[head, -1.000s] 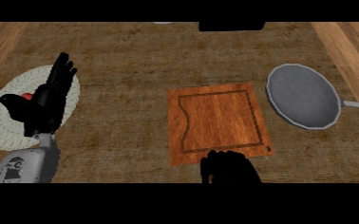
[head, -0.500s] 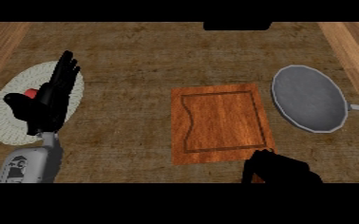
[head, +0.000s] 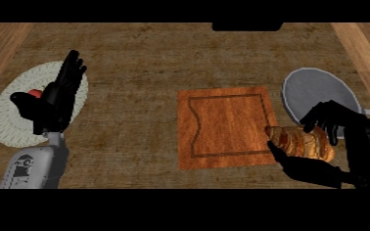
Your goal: Pick the croissant from the cutting board and place it in the pan
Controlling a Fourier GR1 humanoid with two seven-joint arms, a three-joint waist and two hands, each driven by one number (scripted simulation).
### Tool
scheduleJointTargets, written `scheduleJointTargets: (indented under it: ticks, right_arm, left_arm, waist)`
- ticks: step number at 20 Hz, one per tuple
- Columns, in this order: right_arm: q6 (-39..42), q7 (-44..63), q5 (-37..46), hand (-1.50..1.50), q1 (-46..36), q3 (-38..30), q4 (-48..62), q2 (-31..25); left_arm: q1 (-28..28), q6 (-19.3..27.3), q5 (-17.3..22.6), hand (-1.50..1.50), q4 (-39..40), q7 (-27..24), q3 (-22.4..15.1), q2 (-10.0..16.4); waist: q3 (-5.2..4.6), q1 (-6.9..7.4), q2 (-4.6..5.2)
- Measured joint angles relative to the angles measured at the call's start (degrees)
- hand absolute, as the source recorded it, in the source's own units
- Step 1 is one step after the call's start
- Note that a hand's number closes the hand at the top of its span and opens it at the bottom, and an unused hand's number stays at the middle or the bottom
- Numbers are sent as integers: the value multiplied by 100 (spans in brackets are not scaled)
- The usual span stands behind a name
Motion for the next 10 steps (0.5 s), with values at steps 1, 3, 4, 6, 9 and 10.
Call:
scheduleJointTargets:
  ticks: [1, 3, 4, 6, 9, 10]
  right_arm:
    - [-29, -157, -141, 150, -182, -308, 317, -119]
    - [-104, -499, -359, 150, -482, -786, 937, -331]
    - [-165, -754, -423, 150, -604, -970, 1327, -449]
    - [-345, -1186, -411, 150, -867, -1304, 2059, -700]
    - [-740, -1790, -211, 150, -1258, -1612, 3200, -996]
    - [-915, -1982, -151, 150, -1448, -1689, 3633, -1049]
  left_arm:
    - [-13, -20, 18, 0, -24, 27, 2, 9]
    - [2, -4, -7, 0, -74, 75, -16, 4]
    - [-15, -22, -1, 0, -58, 74, -8, 18]
    - [-51, -6, -15, 0, -88, 127, -37, -6]
    - [-73, -1, -13, 0, -82, 114, -38, -29]
    - [-120, -20, -4, 0, -21, 89, -32, -27]
  waist:
    - [1, 17, 2]
    - [2, 31, 0]
    - [1, 42, 3]
    - [3, 64, 9]
    - [4, 97, 18]
    - [6, 122, 31]
